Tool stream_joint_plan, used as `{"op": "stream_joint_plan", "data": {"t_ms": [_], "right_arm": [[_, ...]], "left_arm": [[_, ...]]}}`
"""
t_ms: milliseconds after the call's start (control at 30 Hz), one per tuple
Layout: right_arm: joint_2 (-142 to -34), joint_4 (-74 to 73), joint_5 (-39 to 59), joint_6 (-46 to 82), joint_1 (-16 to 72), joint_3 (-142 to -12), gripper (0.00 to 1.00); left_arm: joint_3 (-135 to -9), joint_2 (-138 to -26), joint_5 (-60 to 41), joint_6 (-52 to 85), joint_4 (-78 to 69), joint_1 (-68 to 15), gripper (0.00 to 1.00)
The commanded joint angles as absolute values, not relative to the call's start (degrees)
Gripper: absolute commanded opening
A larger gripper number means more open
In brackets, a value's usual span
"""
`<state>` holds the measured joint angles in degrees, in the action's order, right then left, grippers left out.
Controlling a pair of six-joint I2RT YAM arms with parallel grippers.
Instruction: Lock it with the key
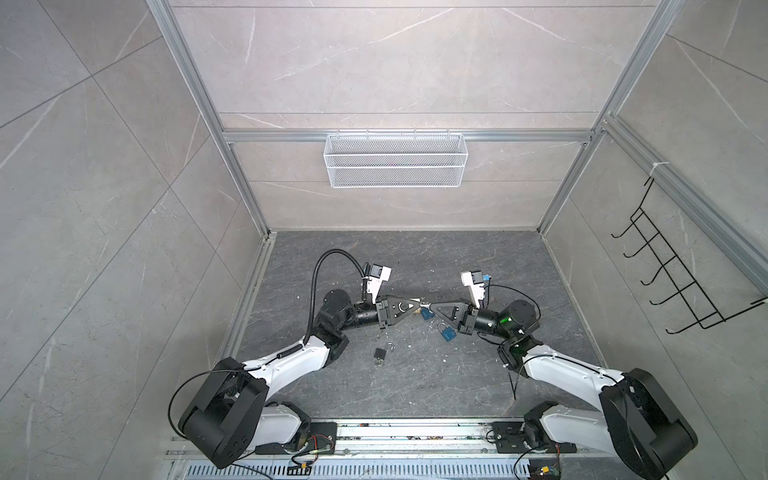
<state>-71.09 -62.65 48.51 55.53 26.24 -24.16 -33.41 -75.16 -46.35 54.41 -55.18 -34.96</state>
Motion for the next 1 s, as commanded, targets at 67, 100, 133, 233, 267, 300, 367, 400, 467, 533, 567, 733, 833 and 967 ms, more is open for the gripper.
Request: {"op": "stream_joint_plan", "data": {"t_ms": [67,100,133,233,267,300,367,400,467,533,567,733,833,967], "right_arm": [[-67.03,-59.91,40.74,56.91,23.27,-18.1,0.0],[-66.27,-59.61,40.4,57.12,22.4,-17.3,0.0],[-65.49,-57.24,40.34,56.82,21.84,-17.33,0.0],[-63.4,-49.61,38.25,55.1,21.53,-17.67,0.0],[-63.11,-46.99,37.7,54.7,21.56,-18.04,0.0],[-62.89,-42.45,37.05,54.06,21.52,-19.0,0.0],[-62.67,-33.77,34.74,52.8,21.52,-20.98,0.0],[-62.79,-30.54,34.05,52.3,21.52,-21.65,0.0],[-62.69,-27.32,31.77,51.57,21.56,-21.88,0.0],[-62.17,-25.93,28.39,50.93,21.92,-20.54,0.0],[-62.37,-25.61,27.21,50.8,22.05,-19.99,0.0],[-65.95,-30.35,19.65,52.53,25.95,-15.89,0.0],[-69.41,-33.63,13.43,53.4,30.97,-14.34,0.0],[-73.49,-39.29,7.73,55.26,34.54,-12.09,0.0]], "left_arm": [[-35.13,-71.21,-43.7,46.82,-46.18,-33.49,0.0],[-35.98,-70.42,-42.13,44.06,-41.19,-33.54,0.0],[-37.05,-69.99,-40.68,41.31,-35.94,-33.64,0.0],[-39.56,-70.31,-38.37,33.42,-24.91,-33.66,0.0],[-40.07,-70.77,-38.41,31.43,-22.29,-33.67,0.0],[-41.46,-71.76,-37.21,28.85,-16.57,-33.67,0.0],[-45.66,-75.19,-37.09,23.46,-4.31,-33.74,0.0],[-48.75,-77.96,-35.51,20.88,3.17,-33.76,0.0],[-51.38,-83.5,-35.96,18.1,9.17,-34.12,0.0],[-53.35,-88.78,-36.46,15.52,12.52,-35.28,0.0],[-54.63,-90.94,-36.53,13.89,14.31,-35.95,0.0],[-62.23,-101.52,-37.24,5.48,24.1,-38.89,0.0],[-64.59,-105.14,-37.21,4.36,25.0,-39.2,0.0],[-67.12,-108.39,-39.71,1.57,26.5,-40.14,0.0]]}}
